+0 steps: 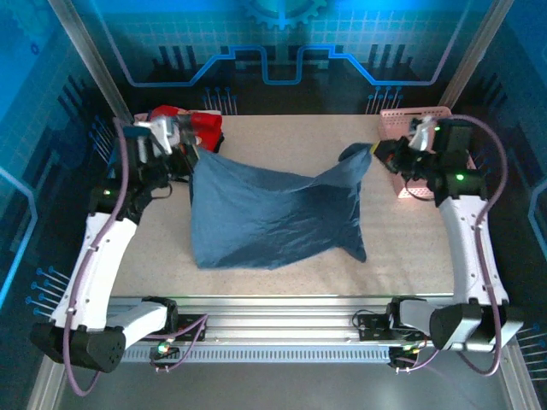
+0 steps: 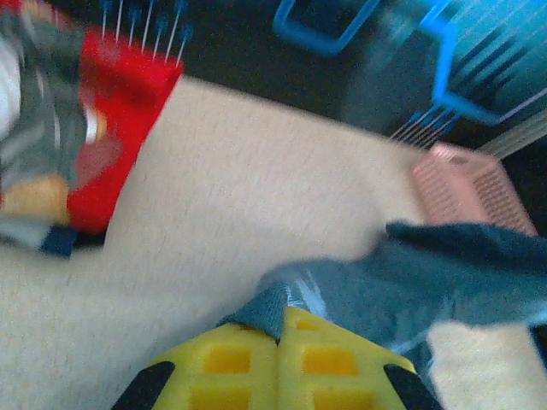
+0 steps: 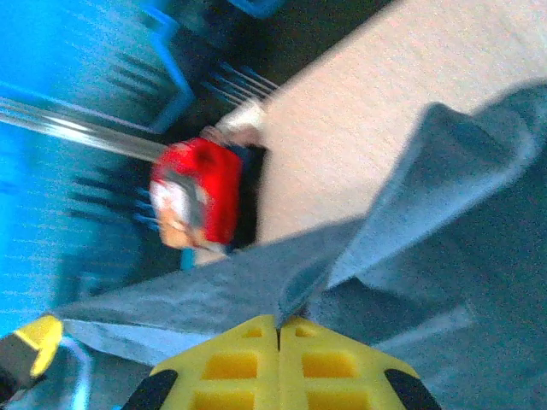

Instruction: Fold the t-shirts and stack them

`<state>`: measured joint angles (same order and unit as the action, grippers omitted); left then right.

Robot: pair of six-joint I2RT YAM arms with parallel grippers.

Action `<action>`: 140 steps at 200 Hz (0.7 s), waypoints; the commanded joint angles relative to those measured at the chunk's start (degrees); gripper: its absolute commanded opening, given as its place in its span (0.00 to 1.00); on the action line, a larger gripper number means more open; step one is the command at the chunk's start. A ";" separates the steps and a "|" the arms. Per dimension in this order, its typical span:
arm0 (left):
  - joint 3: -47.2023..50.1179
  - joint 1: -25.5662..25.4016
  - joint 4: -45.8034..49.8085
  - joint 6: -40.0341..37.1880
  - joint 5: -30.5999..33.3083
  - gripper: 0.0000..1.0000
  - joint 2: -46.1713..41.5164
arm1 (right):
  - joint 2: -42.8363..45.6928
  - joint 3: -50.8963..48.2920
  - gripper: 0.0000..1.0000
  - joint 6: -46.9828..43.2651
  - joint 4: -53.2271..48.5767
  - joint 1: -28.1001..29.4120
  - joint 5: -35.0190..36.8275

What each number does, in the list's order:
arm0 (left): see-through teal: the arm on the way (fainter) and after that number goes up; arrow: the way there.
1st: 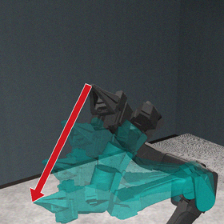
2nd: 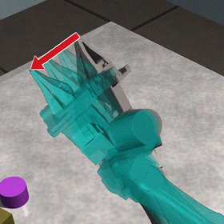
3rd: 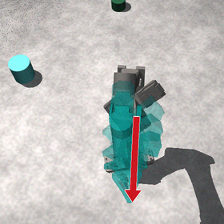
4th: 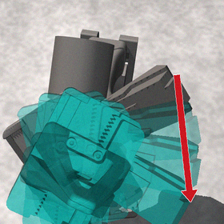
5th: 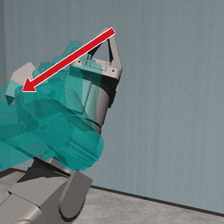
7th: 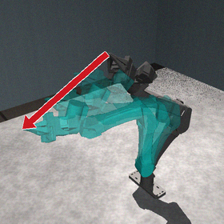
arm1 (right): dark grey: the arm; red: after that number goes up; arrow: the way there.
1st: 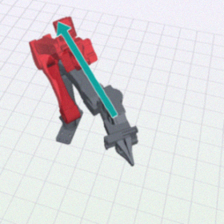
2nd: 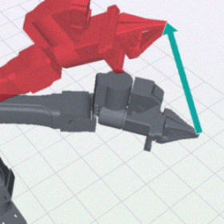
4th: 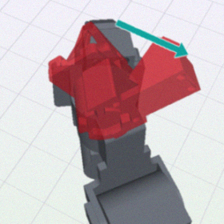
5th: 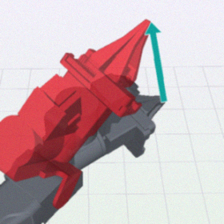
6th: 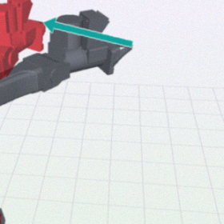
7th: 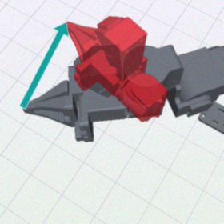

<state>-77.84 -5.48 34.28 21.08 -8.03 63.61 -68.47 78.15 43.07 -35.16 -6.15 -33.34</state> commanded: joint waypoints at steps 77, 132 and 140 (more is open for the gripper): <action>-39.15 1.87 1.84 -1.97 -3.05 0.00 5.39 | 3.69 30.56 0.00 21.04 10.33 -14.83 -15.10; -43.37 1.81 0.85 -2.62 -4.67 0.00 2.01 | -1.27 48.99 0.00 24.60 7.92 -16.38 -15.29; -43.79 1.78 0.75 -2.32 -4.95 0.00 1.71 | -1.99 50.61 0.00 24.98 7.46 -16.48 -15.10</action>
<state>-119.04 -4.23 35.77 19.81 -11.03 67.26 -68.01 124.31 65.28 -26.98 -21.56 -47.64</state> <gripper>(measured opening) 0.053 0.064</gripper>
